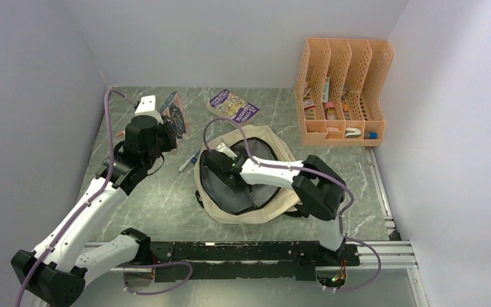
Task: Pack the student bag
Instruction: Place the book in the student bag.
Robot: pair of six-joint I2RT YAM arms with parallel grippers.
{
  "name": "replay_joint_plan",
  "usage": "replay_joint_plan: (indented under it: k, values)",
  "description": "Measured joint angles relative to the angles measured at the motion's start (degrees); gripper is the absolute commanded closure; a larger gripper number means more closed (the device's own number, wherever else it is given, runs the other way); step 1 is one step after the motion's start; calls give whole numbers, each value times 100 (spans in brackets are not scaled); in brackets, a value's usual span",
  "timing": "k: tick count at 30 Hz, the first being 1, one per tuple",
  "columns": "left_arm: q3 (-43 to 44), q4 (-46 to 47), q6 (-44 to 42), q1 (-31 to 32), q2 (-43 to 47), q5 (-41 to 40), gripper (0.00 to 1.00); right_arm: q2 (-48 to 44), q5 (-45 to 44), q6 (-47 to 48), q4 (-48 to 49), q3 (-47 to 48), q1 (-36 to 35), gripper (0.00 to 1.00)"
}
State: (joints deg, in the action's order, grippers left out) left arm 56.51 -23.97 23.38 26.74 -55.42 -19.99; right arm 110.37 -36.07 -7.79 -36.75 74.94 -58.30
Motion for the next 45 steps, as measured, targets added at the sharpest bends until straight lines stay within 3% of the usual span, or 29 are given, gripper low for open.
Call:
replay_joint_plan:
  k: [4, 8, 17, 22, 28, 36, 45]
  values:
    - [0, 0, -7, 0, 0, 0, 95, 109, -155, 46, -4, 26, -17, 18]
    - [2, 0, -7, 0, 0, 0, 95, 179, -308, 57, -9, 55, -37, 40]
    - [68, -81, -9, 0, 0, 0, 95, 72, -483, -17, 59, 13, -63, 69]
    - [225, -225, -4, 0, -2, 17, 95, -195, -492, -92, 179, -125, -59, 100]
    - [310, -249, 94, 0, -9, 455, 95, -800, -291, -122, 348, -291, 125, 100]
    - [516, -269, 417, 0, -363, 1582, 95, -1681, 789, -221, 704, -490, 992, 100]
    - [837, -590, 1207, 0, -542, 2647, 95, -1950, 1346, -308, 855, -535, 1440, 100]
